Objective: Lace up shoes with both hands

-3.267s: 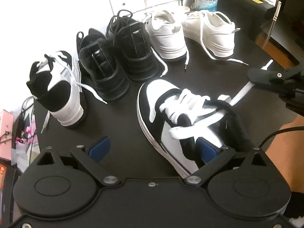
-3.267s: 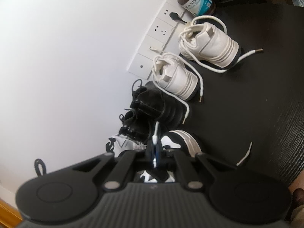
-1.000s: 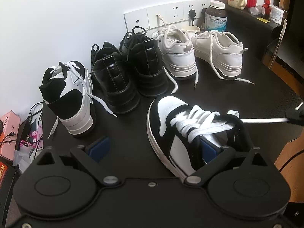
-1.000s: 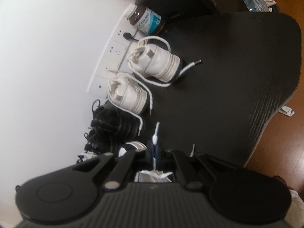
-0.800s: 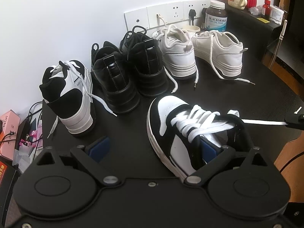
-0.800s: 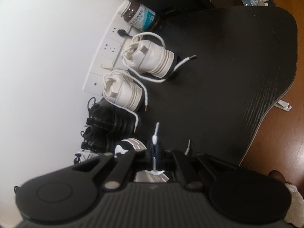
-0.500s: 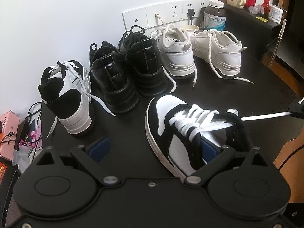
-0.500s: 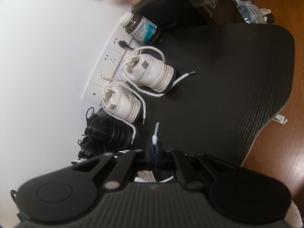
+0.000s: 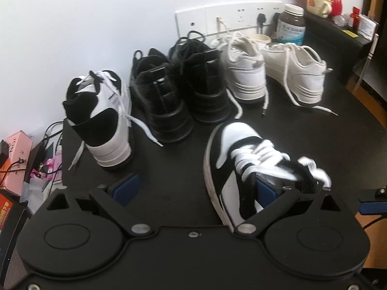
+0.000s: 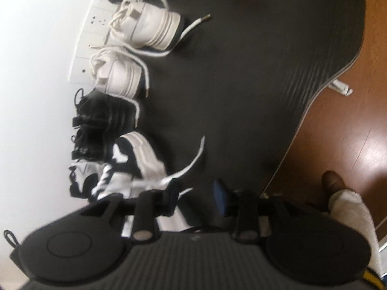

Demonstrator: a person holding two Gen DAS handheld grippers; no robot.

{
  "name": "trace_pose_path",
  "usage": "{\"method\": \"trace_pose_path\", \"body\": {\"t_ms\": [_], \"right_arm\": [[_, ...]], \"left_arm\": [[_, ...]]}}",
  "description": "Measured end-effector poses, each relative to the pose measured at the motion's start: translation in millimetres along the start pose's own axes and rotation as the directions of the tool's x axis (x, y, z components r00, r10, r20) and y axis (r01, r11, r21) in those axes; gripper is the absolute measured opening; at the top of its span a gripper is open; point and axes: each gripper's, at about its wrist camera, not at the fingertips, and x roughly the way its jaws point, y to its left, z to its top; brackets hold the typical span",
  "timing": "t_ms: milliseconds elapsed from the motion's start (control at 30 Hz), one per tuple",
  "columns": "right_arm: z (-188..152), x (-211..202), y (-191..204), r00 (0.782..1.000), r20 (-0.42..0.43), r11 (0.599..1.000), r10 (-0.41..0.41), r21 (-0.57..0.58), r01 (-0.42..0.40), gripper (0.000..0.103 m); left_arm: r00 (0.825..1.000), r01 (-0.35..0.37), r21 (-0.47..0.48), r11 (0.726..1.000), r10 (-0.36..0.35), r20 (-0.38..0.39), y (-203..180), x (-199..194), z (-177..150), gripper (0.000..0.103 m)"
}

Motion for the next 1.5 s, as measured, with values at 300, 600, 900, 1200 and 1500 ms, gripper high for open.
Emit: {"method": "trace_pose_path", "body": {"t_ms": [300, 600, 900, 1200, 1500], "right_arm": [[-1, 44, -3, 0.988, -0.078, 0.987, 0.134, 0.099, -0.126, 0.034], [-26, 94, 26, 0.964, -0.222, 0.990, 0.143, 0.047, -0.136, 0.036], [-76, 80, 119, 0.998, 0.058, 0.568, 0.018, -0.822, 0.038, 0.037], [-126, 93, 113, 0.996, -0.047, 0.154, 0.075, -0.986, -0.059, 0.034], [-130, 140, 115, 0.992, -0.123, 0.177, -0.025, -0.977, -0.117, 0.024]], "left_arm": [[0.993, -0.116, 0.029, 0.993, 0.116, 0.012, 14, 14, 11, 0.100], [0.990, -0.143, 0.021, 0.990, 0.143, -0.018, 23, -5, -2, 0.097], [0.994, -0.085, -0.067, 0.994, 0.089, 0.058, 26, -34, -14, 0.098], [0.995, -0.014, -0.195, 0.981, 0.034, 0.099, 27, -40, -18, 0.098], [0.982, -0.047, -0.178, 0.983, 0.078, 0.173, 23, -55, -23, 0.098]]}}
